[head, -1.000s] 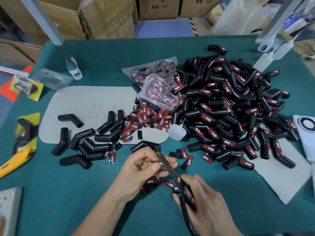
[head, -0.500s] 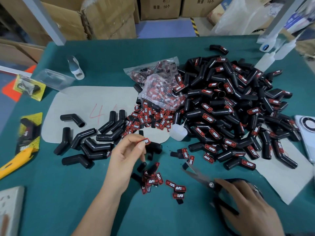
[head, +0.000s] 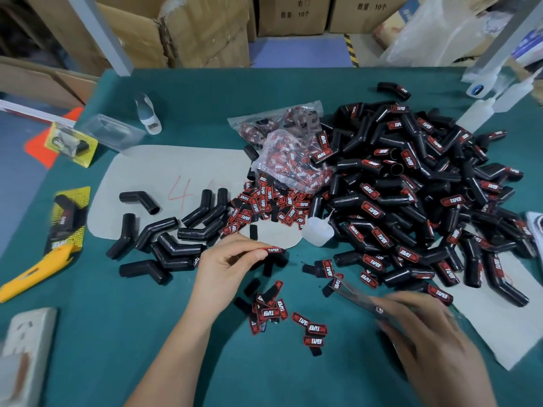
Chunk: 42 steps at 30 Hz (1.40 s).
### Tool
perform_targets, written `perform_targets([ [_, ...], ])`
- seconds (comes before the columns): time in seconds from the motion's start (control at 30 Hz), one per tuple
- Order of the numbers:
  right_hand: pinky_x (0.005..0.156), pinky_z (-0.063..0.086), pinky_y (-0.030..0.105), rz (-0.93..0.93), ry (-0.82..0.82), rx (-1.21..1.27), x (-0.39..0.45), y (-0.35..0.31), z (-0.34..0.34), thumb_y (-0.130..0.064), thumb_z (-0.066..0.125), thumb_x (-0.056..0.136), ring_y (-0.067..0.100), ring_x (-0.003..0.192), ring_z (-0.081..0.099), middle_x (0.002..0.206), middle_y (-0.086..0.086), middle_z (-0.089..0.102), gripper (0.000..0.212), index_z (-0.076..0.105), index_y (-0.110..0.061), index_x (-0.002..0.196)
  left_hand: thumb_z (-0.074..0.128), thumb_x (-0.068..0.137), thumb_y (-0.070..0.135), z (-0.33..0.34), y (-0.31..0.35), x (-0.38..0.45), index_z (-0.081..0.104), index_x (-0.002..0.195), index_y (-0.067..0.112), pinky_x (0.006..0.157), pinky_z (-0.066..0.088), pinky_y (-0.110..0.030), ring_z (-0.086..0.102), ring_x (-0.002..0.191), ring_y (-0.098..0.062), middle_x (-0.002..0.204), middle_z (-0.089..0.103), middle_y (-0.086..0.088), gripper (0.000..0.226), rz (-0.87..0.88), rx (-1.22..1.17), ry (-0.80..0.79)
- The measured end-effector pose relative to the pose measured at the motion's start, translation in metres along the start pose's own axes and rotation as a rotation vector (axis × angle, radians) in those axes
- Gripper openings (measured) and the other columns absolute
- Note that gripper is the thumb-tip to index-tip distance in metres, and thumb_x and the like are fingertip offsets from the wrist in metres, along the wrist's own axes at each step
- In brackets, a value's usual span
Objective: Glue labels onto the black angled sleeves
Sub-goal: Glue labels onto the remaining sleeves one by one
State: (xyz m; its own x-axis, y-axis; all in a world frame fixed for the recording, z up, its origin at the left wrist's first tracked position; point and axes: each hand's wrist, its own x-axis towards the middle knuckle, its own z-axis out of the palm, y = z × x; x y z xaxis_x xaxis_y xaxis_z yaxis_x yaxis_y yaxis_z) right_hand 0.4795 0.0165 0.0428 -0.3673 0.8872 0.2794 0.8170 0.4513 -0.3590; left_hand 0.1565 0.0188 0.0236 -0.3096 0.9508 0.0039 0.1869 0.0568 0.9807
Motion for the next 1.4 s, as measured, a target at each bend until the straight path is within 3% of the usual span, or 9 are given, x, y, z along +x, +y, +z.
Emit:
perform_targets([
  [0.17,0.074,0.061,0.041,-0.038,-0.043,0.437,0.066,-0.081,0.046,-0.023,0.071,0.099,0.015,0.087,0.069,0.106,-0.009,0.066,0.018,0.076,-0.020,0.116,0.076,0.083,0.018,-0.004,-0.006,0.002,0.084,0.093,0.025,0.084,0.051,-0.022,0.066,0.088,-0.012,0.091,0.073,-0.001,0.014,0.005,-0.034,-0.030],
  [0.37,0.064,0.059,0.045,-0.088,0.006,0.398,0.094,-0.103,0.076,-0.021,0.073,0.098,0.023,0.075,0.069,0.094,-0.005,0.066,0.004,0.076,-0.019,0.101,0.076,0.094,0.023,-0.009,-0.011,0.005,0.085,0.100,0.028,0.083,0.048,-0.020,0.062,0.090,-0.009,0.092,0.066,0.010,0.011,0.079,0.057,-0.089],
  [0.53,0.074,0.058,0.031,0.008,0.060,0.634,0.091,-0.088,0.079,-0.022,0.067,0.099,0.007,0.081,0.069,0.098,-0.013,0.065,0.010,0.076,-0.021,0.105,0.071,0.096,0.044,-0.017,-0.026,0.013,0.078,0.120,0.016,0.099,0.042,-0.031,0.052,0.109,-0.021,0.113,0.063,0.002,0.037,0.216,0.617,0.041],
  [0.63,0.072,0.057,0.032,0.081,0.036,0.753,0.091,-0.087,0.076,-0.014,0.074,0.096,0.010,0.086,0.070,0.099,-0.017,0.065,0.011,0.074,-0.025,0.098,0.083,0.085,0.039,-0.013,-0.034,0.009,0.075,0.118,0.015,0.096,0.044,-0.037,0.051,0.108,-0.026,0.116,0.061,-0.001,0.042,0.251,0.818,-0.024],
  [0.8,0.065,0.058,0.045,0.146,-0.008,0.900,0.094,-0.089,0.072,-0.012,0.078,0.093,0.018,0.083,0.069,0.102,-0.016,0.064,0.026,0.071,-0.038,0.092,0.088,0.084,0.017,-0.010,-0.032,0.009,0.075,0.111,0.015,0.092,0.047,-0.040,0.055,0.104,-0.027,0.110,0.065,0.002,0.030,0.296,0.830,-0.011],
  [1.0,0.065,0.055,0.020,0.284,-0.130,1.142,0.094,-0.094,0.067,-0.039,0.076,0.085,0.004,0.070,0.063,0.092,-0.010,0.067,0.006,0.072,-0.041,0.088,0.074,0.096,0.019,-0.028,-0.013,0.014,0.074,0.125,0.021,0.102,0.041,-0.014,0.062,0.116,-0.008,0.118,0.066,0.008,0.030,0.153,0.345,-0.016],
  [1.13,0.064,0.054,0.021,0.307,-0.141,1.230,0.094,-0.098,0.063,-0.041,0.076,0.083,0.002,0.067,0.062,0.087,-0.013,0.068,0.007,0.071,-0.037,0.085,0.075,0.095,0.013,-0.032,-0.005,0.023,0.071,0.120,0.031,0.100,0.048,-0.019,0.067,0.114,-0.012,0.117,0.071,0.008,0.031,0.052,0.064,-0.059],
  [1.23,0.063,0.051,0.019,0.290,-0.120,1.281,0.096,-0.106,0.062,-0.039,0.075,0.083,0.005,0.060,0.057,0.086,-0.014,0.067,0.006,0.070,-0.038,0.084,0.078,0.087,0.027,-0.031,-0.004,0.036,0.072,0.113,0.033,0.091,0.053,-0.020,0.071,0.106,-0.011,0.113,0.076,0.005,0.027,-0.027,-0.140,-0.047],
  [1.4,0.060,0.049,0.017,0.315,-0.099,1.399,0.105,-0.127,0.068,-0.034,0.079,0.082,0.009,0.057,0.055,0.083,-0.009,0.068,0.007,0.071,-0.034,0.084,0.071,0.094,0.026,-0.024,-0.014,0.047,0.066,0.123,0.010,0.100,0.055,-0.041,0.067,0.122,-0.033,0.123,0.072,-0.012,0.033,-0.032,-0.532,-0.045],
])
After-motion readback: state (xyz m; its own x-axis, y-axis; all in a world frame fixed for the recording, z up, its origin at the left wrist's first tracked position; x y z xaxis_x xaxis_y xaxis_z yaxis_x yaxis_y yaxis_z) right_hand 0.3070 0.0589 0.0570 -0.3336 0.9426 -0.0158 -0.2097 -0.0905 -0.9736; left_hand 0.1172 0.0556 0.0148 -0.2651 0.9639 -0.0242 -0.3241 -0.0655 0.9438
